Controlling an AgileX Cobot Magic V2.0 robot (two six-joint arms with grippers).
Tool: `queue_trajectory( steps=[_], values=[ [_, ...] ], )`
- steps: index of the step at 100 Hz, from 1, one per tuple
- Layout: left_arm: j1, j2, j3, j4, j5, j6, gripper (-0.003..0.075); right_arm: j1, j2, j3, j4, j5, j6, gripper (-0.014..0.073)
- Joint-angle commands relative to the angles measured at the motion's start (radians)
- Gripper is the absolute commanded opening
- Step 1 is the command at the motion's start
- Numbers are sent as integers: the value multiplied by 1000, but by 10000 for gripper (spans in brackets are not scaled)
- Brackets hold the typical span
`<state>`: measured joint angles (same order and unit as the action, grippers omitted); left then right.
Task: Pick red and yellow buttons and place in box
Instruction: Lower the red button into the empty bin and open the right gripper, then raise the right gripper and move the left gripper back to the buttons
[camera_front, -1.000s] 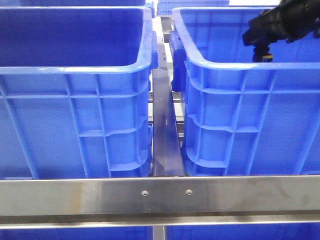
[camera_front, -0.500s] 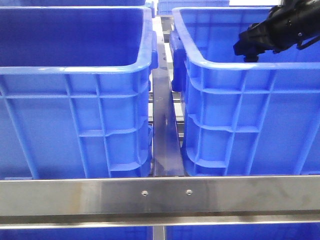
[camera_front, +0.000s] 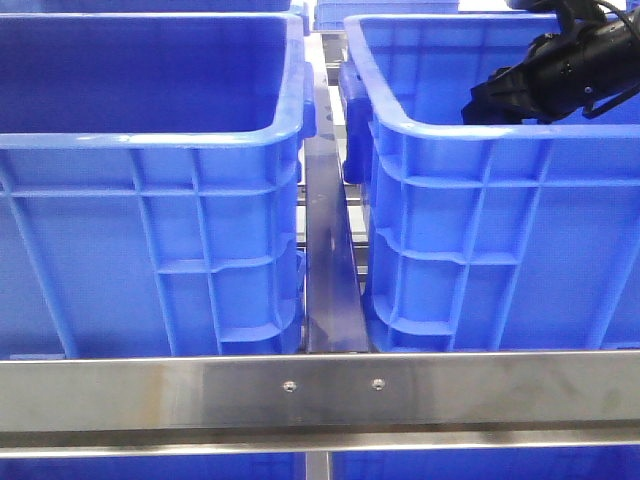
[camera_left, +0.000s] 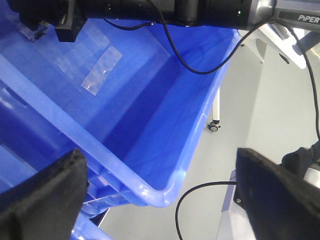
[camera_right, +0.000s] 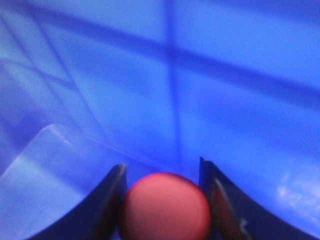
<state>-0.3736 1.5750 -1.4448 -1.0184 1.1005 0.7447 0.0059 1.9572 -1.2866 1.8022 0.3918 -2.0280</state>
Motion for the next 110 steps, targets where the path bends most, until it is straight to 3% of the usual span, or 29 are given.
queue_trajectory(
  steps=[1, 17, 34, 41, 82, 110],
  values=[
    [-8, -40, -29, -74, -17, 3, 573, -2, -49, -37, 116, 24, -33, 275],
    [-8, -40, -29, -80, -22, 3, 569, -2, -49, -37, 116, 25, -37, 299],
    [-8, -40, -29, -80, -25, 3, 565, -2, -49, -37, 116, 27, -36, 534],
    [-8, -40, -29, -81, -25, 3, 565, -2, -50, -37, 116, 22, -36, 586],
    [-8, -40, -29, -92, -25, 3, 565, -2, -167, -22, 115, -15, -33, 589],
    [-8, -40, -29, -99, -25, 3, 565, -2, -375, 126, 115, -63, -32, 588]
  ],
)
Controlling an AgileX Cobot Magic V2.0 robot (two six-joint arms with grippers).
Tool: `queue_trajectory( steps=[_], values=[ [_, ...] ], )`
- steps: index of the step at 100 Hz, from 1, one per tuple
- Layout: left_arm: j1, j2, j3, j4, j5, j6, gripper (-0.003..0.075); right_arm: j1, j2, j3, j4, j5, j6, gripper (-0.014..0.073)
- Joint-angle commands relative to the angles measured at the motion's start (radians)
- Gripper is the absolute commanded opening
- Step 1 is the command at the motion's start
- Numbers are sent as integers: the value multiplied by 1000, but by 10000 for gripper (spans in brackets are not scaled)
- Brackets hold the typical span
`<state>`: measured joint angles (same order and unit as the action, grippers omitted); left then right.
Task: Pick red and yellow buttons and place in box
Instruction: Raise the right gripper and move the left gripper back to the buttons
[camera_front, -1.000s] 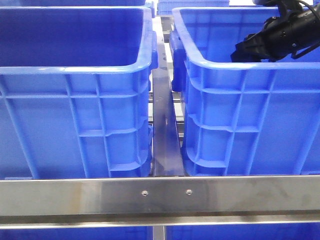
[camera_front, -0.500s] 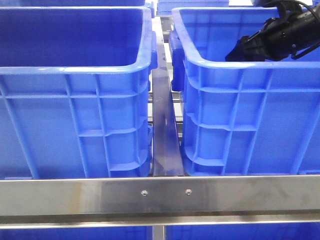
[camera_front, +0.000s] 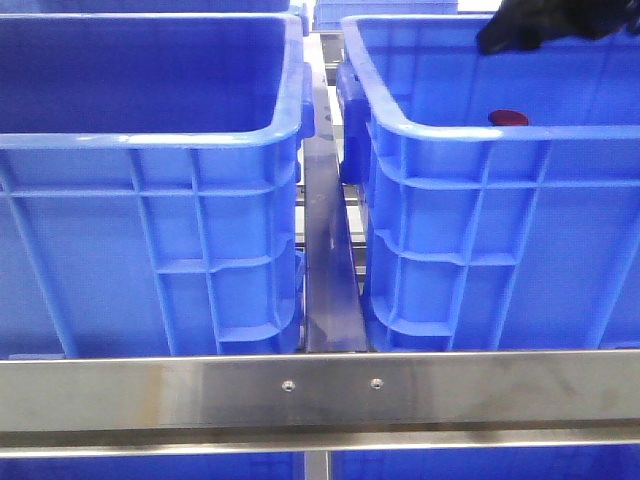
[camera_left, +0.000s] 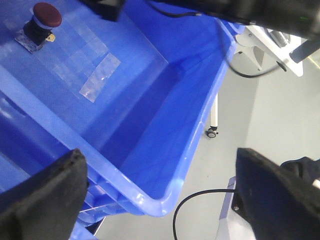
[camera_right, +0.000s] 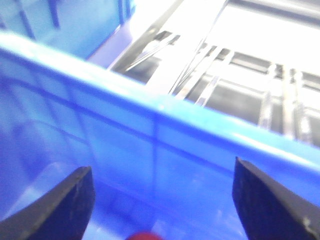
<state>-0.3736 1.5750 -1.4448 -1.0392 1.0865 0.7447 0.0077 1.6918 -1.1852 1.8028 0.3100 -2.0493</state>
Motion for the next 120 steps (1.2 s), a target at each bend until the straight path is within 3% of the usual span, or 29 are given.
queue_trajectory(
  steps=[1, 12, 38, 52, 94, 120],
  values=[
    [-8, -40, -29, -78, -11, 3, 565, -3, -122, 36, 115, 18, -11, 587],
    [-8, -40, -29, -78, -11, 3, 565, -3, -214, 118, 115, 17, -11, 504],
    [-8, -40, -29, -78, -11, 3, 565, -3, -472, 327, 115, 14, -11, 78],
    [-8, -40, -29, -78, -11, 3, 565, -3, -622, 433, 115, 14, -11, -69],
    [-8, -40, -29, -78, -11, 5, 565, -3, -1089, 743, 115, 16, -3, -70],
    [4, -43, -31, -62, -11, 5, 565, -3, -1249, 849, 115, 16, -3, -70]
  ],
)
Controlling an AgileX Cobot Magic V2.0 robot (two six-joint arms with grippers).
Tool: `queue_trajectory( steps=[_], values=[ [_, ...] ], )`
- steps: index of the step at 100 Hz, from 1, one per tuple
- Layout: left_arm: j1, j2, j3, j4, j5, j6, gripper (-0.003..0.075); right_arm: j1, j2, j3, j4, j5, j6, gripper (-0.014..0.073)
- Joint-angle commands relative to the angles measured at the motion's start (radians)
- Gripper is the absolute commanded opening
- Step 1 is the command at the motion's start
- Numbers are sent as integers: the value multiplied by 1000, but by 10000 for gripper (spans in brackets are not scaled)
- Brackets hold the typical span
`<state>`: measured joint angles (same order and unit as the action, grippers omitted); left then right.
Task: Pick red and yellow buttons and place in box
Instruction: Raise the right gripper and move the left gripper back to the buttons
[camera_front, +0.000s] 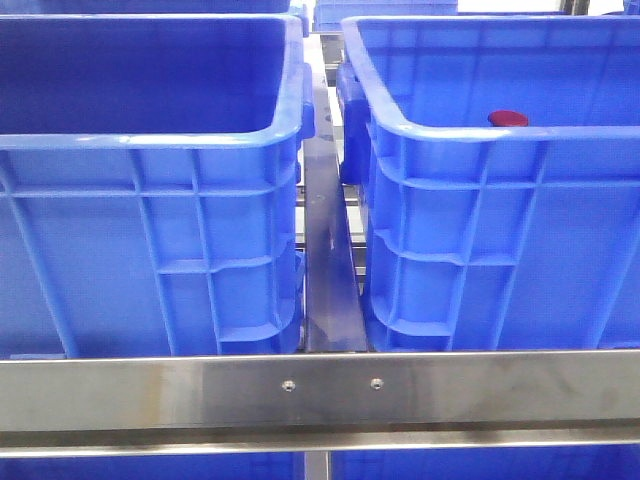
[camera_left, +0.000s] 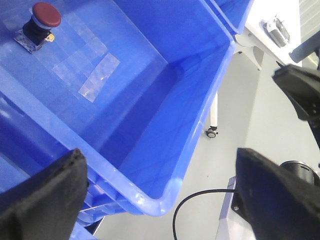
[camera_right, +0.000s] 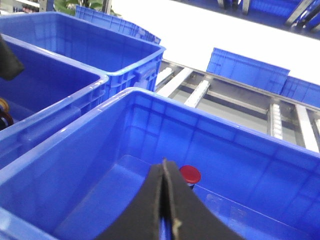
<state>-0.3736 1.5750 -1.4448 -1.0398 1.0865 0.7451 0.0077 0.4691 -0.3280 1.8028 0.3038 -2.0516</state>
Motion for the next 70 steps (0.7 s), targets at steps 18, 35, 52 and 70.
queue_trajectory(
  steps=[18, 35, 52, 70],
  values=[
    [93, -77, -31, 42, -28, -50, 564, -3, -31, 2, 115, 23, -1, -70],
    [161, -98, -31, 330, -91, -226, 564, -3, -31, 2, 115, 22, -1, -70],
    [164, -98, -31, 657, -171, -435, 564, -3, -31, 2, 115, 16, -1, -70],
    [164, -98, -31, 995, -197, -745, 564, -3, -31, 2, 115, 15, -1, -70]
  ],
)
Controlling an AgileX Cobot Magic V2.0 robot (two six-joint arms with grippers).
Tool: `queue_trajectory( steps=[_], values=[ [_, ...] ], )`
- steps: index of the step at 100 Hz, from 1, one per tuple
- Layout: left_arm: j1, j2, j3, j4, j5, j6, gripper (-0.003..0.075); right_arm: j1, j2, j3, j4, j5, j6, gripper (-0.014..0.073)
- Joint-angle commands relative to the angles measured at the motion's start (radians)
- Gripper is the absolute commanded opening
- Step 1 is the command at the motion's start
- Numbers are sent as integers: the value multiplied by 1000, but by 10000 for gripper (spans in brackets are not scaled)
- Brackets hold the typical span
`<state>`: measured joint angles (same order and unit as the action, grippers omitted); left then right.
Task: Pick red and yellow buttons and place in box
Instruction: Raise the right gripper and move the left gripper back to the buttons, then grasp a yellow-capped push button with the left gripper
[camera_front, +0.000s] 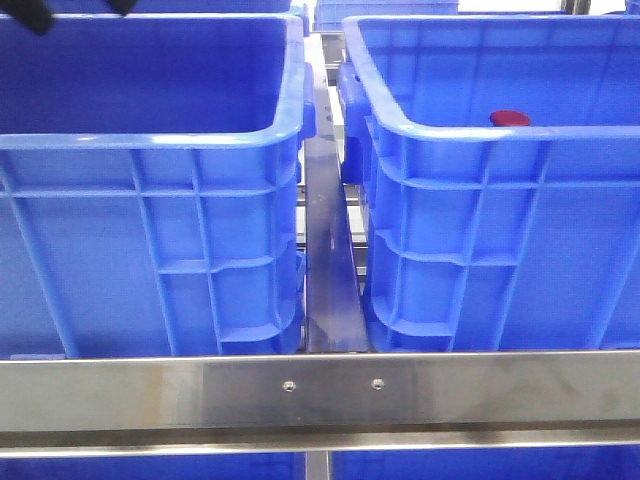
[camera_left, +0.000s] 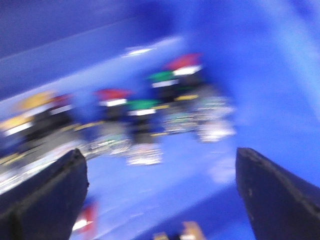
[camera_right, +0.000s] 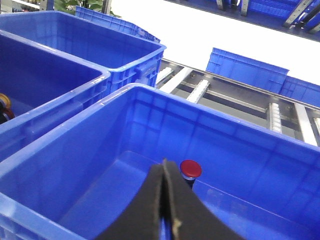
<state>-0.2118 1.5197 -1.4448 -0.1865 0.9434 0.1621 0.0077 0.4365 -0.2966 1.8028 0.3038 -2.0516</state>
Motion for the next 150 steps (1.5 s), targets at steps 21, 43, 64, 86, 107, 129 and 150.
queue_trajectory(
  steps=[21, 43, 64, 86, 107, 129, 150],
  values=[
    [2, -10, -31, 268, -39, -291, 564, -3, 2, -29, 115, 15, -1, -70],
    [-2, 65, -31, 280, -35, -301, 564, -3, 2, -29, 115, 15, -1, -70],
    [-2, 142, -31, 278, -56, -301, 564, -3, 2, -29, 115, 15, -1, -70],
    [-2, 210, -31, 278, -106, -301, 564, -3, 2, -29, 115, 15, -1, -70],
    [-2, 241, -31, 278, -164, -301, 564, -3, 2, -29, 115, 15, -1, -70],
    [-2, 287, -31, 278, -168, -301, 564, -3, 2, -29, 115, 15, -1, -70],
    [-2, 297, -31, 278, -174, -301, 563, -3, 2, -29, 115, 15, -1, -70]
  ],
)
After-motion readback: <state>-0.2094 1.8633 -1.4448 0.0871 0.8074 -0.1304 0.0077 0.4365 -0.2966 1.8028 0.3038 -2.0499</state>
